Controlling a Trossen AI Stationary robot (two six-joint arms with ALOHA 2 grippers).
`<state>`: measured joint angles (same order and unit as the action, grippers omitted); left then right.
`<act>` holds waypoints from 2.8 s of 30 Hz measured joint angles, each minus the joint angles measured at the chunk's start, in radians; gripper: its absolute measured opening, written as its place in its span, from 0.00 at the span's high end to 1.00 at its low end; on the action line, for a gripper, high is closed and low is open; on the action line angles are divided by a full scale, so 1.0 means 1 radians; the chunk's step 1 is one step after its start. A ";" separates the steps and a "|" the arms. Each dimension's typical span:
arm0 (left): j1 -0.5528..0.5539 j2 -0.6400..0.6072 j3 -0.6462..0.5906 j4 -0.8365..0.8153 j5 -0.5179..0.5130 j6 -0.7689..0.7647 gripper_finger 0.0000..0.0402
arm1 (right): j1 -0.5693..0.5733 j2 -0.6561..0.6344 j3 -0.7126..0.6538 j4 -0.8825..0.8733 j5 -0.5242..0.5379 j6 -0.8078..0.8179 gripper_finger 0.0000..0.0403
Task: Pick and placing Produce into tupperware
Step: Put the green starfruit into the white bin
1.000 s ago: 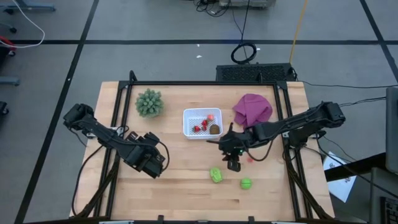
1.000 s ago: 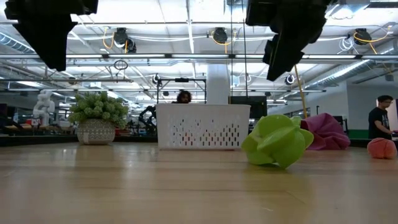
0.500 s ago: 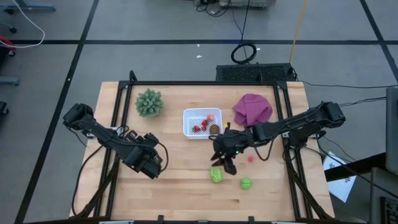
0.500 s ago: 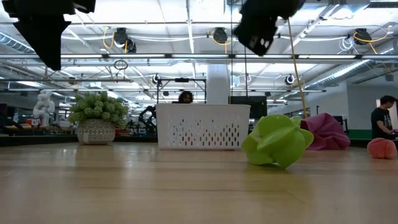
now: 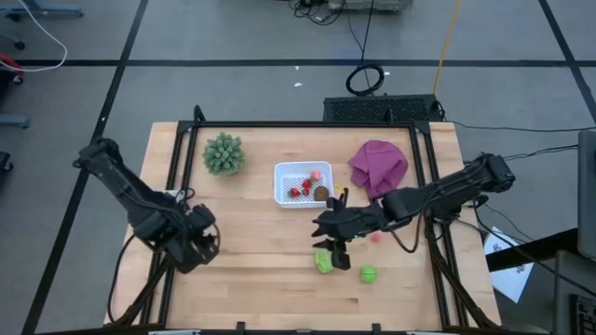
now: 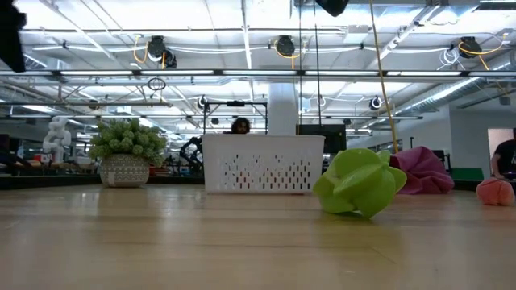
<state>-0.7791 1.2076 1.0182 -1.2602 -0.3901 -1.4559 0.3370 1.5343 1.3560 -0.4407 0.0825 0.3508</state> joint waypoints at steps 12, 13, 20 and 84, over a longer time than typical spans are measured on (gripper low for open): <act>-0.137 -0.038 -0.202 0.188 -0.096 -0.085 0.48 | -0.010 0.162 0.008 -0.172 -0.005 0.253 0.71; -0.141 -0.038 -0.212 0.192 -0.105 -0.084 0.48 | -0.010 0.166 0.008 -0.189 -0.005 0.272 0.71; -0.144 -0.038 -0.240 0.210 -0.116 -0.061 0.48 | -0.017 0.166 0.008 -0.215 -0.019 0.344 0.71; -0.143 -0.037 -0.240 0.217 -0.136 0.021 0.48 | -0.074 0.361 -0.191 0.156 -0.506 0.806 0.51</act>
<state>-0.9226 1.1709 0.7784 -1.0435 -0.5259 -1.4345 0.2630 1.8957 1.1652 -0.2852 -0.4234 1.1568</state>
